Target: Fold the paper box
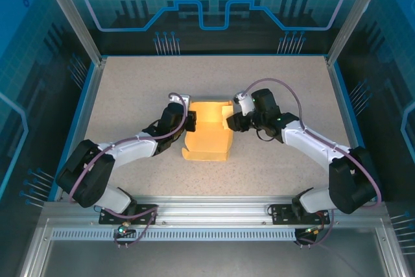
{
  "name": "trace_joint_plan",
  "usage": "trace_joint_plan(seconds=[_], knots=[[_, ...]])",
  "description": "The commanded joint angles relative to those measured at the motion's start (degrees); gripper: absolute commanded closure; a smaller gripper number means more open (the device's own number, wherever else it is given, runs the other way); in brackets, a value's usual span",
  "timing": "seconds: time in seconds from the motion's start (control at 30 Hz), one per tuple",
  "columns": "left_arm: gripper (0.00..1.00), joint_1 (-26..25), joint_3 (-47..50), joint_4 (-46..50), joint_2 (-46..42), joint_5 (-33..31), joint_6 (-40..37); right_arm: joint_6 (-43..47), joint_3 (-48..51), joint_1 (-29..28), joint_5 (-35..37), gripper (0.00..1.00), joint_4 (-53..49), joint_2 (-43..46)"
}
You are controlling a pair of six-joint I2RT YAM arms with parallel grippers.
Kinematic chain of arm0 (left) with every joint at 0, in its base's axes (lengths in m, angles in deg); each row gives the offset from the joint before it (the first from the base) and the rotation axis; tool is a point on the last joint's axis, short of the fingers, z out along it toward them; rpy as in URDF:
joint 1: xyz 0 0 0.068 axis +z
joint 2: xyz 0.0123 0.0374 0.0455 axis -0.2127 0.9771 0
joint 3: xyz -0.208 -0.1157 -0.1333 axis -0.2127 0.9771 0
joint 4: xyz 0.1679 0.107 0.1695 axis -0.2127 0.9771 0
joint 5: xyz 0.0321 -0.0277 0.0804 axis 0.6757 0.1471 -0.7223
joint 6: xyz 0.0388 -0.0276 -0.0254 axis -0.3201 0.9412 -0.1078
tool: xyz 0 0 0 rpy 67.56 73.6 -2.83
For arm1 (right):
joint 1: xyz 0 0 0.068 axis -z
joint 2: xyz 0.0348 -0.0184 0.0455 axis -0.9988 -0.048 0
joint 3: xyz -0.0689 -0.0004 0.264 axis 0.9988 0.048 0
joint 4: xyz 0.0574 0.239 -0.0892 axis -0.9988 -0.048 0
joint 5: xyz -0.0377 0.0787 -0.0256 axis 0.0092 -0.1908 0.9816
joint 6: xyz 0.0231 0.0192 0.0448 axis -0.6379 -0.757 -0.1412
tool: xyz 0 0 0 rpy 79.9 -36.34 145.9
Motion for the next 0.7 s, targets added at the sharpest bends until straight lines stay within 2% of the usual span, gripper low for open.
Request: trace_joint_plan(seconds=[0.0,0.3,0.43,0.57,0.67], knots=[[1.00,-0.3,0.7,-0.3,-1.6,2.2,0.1,0.4,-1.7,-1.9,3.4,0.61,1.5,-0.6],[1.00,-0.3,1.0,0.0,-2.2,2.0,-0.1,4.3,-0.2,-1.9,-1.4,0.58,4.1,1.1],[1.00,-0.4,0.9,0.0,-2.2,2.1,0.0,4.0,-0.5,-2.0,-1.1,0.56,4.0,1.2],[1.00,-0.4,0.9,0.3,-2.3,2.3,0.0,1.8,-2.1,-2.6,4.3,0.55,1.8,0.5],[1.00,-0.4,0.8,0.3,-2.5,2.4,0.0,0.2,-5.1,-4.5,12.7,0.55,-2.4,-1.1]])
